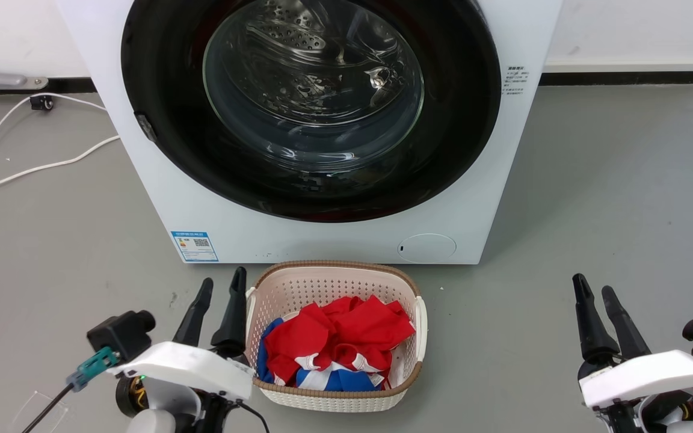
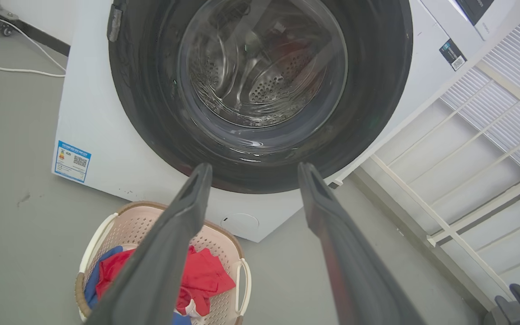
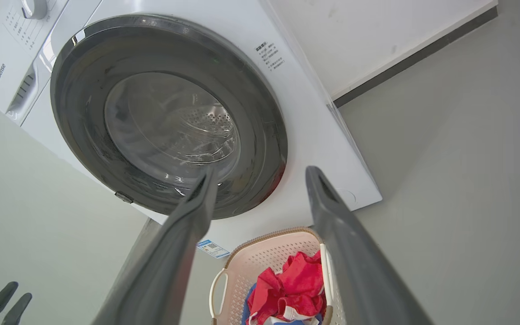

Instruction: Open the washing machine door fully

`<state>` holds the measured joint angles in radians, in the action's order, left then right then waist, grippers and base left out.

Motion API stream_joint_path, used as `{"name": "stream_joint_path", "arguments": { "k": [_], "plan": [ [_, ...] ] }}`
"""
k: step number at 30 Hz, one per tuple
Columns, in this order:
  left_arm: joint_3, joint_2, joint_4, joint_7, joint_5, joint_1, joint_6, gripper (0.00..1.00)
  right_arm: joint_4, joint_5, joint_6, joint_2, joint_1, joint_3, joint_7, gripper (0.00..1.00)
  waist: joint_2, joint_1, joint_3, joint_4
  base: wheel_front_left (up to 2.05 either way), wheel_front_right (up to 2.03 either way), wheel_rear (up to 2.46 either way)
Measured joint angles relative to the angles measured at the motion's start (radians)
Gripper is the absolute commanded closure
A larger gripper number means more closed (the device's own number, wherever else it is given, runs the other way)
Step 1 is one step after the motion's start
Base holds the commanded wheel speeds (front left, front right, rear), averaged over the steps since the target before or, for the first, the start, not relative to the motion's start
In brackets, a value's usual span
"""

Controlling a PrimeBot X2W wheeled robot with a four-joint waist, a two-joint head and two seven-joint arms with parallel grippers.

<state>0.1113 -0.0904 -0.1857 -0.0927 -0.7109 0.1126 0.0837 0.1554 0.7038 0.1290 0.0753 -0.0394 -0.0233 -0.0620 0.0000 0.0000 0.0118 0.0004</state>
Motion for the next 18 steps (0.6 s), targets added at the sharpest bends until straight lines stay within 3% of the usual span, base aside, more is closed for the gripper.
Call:
{"name": "stream_joint_path", "arguments": {
  "k": [18],
  "plan": [
    [0.083,-0.046,-0.011,-0.05,0.206,0.021,-0.076,0.0,-0.029,-0.237,0.0,-0.011,0.008,0.0,-0.016,0.0,0.0,0.0001,0.001,0.0,0.0,0.0,0.0]
  ]
}}
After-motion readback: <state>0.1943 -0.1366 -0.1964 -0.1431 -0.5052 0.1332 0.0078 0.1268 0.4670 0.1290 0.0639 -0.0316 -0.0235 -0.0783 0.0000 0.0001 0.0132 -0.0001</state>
